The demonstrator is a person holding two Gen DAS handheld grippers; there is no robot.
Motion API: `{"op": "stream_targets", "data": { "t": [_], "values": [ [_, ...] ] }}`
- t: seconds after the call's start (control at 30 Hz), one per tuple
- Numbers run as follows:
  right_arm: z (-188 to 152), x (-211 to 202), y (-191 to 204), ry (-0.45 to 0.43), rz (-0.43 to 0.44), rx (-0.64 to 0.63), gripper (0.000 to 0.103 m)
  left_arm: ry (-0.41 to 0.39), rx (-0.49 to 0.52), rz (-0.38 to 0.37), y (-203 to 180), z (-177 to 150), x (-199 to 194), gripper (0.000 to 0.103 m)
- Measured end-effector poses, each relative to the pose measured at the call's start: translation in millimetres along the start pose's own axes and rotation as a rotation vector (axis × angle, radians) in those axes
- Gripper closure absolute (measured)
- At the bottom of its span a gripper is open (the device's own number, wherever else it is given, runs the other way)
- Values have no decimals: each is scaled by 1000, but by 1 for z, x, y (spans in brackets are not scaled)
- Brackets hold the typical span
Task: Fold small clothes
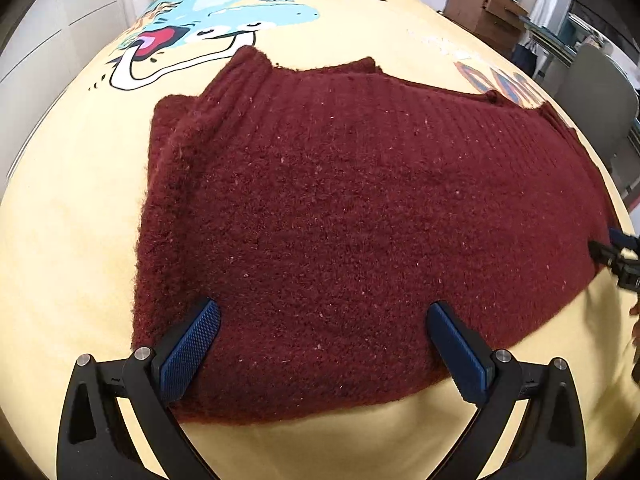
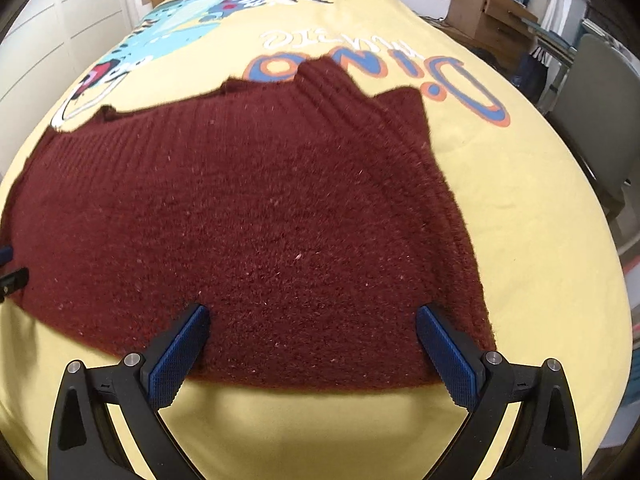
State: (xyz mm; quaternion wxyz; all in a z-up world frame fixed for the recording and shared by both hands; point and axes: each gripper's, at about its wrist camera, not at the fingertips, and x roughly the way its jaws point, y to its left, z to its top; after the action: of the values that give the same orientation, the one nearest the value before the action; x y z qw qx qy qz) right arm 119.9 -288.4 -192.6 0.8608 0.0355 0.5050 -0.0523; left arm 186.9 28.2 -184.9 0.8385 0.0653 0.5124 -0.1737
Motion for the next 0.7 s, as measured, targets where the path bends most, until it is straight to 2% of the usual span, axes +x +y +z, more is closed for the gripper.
{"op": "stream_targets", "data": {
  "t": [0.13,0.27,0.37,0.47,0.6,0.63,0.7],
  "values": [
    [-4,2,1,-12,0,-4,0,36,23,-10,-1,3,-1,1],
    [-3,-13,6,51,12,-15,0,113,-16,-96,10,14,-17,1],
    [-12,-29,12,75,75,-25,0,131,-90,-152,34,25,-35,1],
    [-31,-42,16,95,101,-30,0,115,-157,-144,65,34,-49,1],
    [-58,-50,11,120,117,29,0,167,-232,-90,98,38,-35,1],
    [-66,-54,9,120,123,43,0,177,-255,-100,103,37,-30,1],
    [-77,-58,1,129,122,69,0,198,-317,-166,111,33,-17,1]
  ]
}}
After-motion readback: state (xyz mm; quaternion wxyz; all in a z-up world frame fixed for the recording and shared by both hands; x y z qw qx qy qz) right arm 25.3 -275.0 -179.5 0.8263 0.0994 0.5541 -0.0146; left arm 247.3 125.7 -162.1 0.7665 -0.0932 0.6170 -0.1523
